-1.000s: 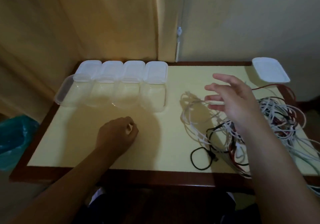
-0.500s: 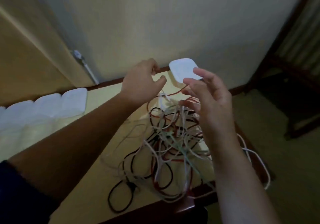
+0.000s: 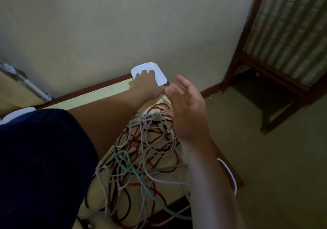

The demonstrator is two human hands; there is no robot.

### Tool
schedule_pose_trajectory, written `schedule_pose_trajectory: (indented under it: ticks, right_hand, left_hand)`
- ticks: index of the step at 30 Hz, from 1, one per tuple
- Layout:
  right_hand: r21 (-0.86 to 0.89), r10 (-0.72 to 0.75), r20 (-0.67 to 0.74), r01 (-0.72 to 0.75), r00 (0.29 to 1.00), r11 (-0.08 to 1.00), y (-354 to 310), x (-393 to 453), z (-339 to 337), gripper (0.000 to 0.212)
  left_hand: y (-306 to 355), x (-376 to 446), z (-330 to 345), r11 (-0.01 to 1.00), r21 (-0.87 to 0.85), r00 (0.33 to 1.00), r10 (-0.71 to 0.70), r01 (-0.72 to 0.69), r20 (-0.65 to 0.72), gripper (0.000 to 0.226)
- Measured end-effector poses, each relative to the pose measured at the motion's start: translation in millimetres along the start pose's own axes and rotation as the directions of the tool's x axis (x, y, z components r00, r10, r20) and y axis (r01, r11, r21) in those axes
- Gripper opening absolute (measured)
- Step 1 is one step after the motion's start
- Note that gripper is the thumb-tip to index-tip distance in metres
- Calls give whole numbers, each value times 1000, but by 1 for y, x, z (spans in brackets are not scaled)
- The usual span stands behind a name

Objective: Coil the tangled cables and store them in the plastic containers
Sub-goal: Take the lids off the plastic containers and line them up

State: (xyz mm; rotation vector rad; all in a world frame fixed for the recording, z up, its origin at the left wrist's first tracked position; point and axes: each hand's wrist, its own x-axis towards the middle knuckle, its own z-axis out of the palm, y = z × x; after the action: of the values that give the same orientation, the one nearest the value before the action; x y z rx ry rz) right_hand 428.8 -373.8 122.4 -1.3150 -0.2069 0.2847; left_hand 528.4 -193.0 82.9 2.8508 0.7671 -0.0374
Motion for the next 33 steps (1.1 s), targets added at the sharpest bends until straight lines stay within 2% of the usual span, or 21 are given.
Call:
schedule_pose_trajectory:
  ticks: [4,7,12,16,18,20,22,24,27,30,33]
  right_hand:
    - [-28,1,-13,-2,1000,1000,1,-2,0,41]
    - [-60,13,-33,-15,999,998,-2,-5,2,45]
    - [-99,-9,-49,4,999,995,-12,-15,16,37]
    - [-55,32,-44,-34,999,998,-17,-31,52,30]
    - [-56,104,28,-102,994,993,-19,-44,77,37]
    - [-33,242,163,-239,957,970,-17,-61,102,58]
    - [17,354,313,-378,881,926,-14,-78,126,71]
    - [53,367,398,-421,841,906,-6,-93,146,73]
    - [49,334,389,-381,859,923,2,-106,168,62]
    - [23,273,461,-319,845,948,4,-110,179,53]
    - [-32,169,499,-177,850,984,5,-110,188,47]
  left_hand:
    - [-4,8,5,998,63,999,-32,33,-20,57]
    - [-28,8,4,991,111,995,83,-76,-56,57]
    - [-77,-42,-29,979,-197,959,-3,-55,-284,62]
    - [-113,-127,-67,826,-533,923,-43,-182,-382,51]
    - [-126,-178,-84,744,-638,922,-81,-196,-378,43]
    - [-137,-224,-95,692,-687,931,-62,-220,-360,38]
    - [-150,-256,-100,695,-660,941,70,-284,-331,37]
    - [-166,-273,-98,738,-572,923,190,-359,-335,44]
    - [-190,-281,-96,819,-433,886,181,-376,-426,48]
    - [-208,-290,-91,839,-312,819,242,-446,-520,48]
    - [-218,-297,-89,819,-367,815,195,-441,-546,47]
